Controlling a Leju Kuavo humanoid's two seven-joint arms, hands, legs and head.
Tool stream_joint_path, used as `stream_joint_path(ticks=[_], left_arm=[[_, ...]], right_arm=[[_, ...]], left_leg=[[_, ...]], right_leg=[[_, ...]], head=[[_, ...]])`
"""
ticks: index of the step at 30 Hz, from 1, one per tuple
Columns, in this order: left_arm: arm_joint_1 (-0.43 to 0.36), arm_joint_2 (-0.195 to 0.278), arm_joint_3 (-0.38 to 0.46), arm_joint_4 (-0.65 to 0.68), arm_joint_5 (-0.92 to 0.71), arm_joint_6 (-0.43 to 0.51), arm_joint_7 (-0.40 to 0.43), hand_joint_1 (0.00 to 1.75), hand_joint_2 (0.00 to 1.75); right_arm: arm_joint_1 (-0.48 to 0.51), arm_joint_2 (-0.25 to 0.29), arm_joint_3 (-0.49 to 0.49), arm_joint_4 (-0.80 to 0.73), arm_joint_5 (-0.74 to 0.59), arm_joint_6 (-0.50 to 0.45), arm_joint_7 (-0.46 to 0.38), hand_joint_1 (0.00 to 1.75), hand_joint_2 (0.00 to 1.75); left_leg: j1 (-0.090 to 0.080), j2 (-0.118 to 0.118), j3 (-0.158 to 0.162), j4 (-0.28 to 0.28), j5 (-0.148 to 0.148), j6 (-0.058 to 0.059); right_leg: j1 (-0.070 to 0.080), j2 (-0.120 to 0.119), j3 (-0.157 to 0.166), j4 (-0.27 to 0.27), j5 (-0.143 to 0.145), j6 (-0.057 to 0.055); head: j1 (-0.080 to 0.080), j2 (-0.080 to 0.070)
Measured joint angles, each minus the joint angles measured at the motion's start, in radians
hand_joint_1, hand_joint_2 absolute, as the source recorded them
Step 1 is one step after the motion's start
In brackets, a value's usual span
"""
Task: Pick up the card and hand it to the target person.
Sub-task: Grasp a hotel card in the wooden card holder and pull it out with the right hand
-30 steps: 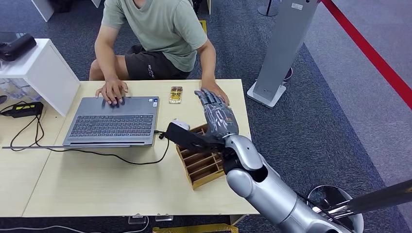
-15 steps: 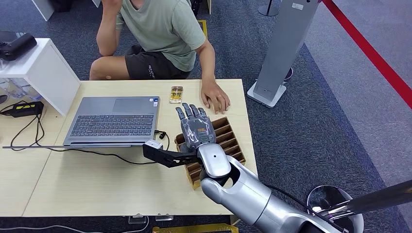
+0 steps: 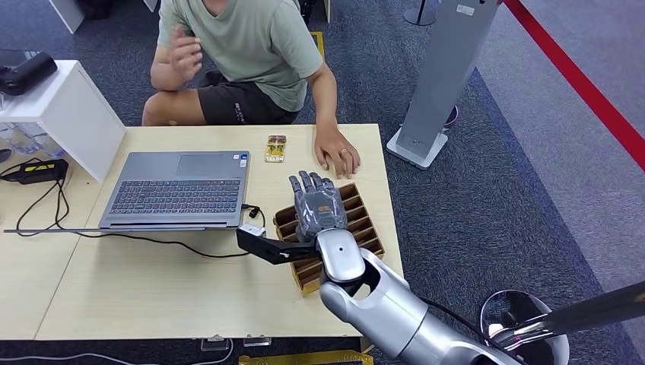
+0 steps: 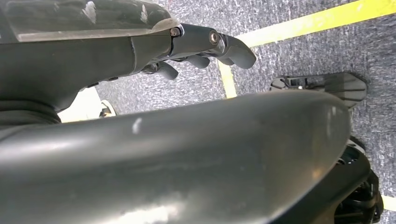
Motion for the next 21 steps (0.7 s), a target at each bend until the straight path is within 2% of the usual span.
stream_joint_path(ticks=[8, 21], left_arm=[[0.001, 0.000, 0.000, 0.000, 0.002, -0.001, -0.001, 0.00, 0.00], [0.001, 0.000, 0.000, 0.000, 0.006, 0.000, -0.010, 0.00, 0.00]], right_arm=[[0.036, -0.007, -0.070, -0.032, 0.011, 0.016, 0.000, 0.64, 1.75], [0.059, -0.009, -0.108, -0.048, 0.006, 0.025, 0.000, 0.67, 1.75]], left_leg=[[0.000, 0.000, 0.000, 0.000, 0.000, 0.000], [0.000, 0.000, 0.000, 0.000, 0.000, 0.000]], right_leg=[[0.000, 0.000, 0.000, 0.000, 0.000, 0.000], [0.000, 0.000, 0.000, 0.000, 0.000, 0.000]], head=[[-0.001, 0.000], [0.000, 0.000]])
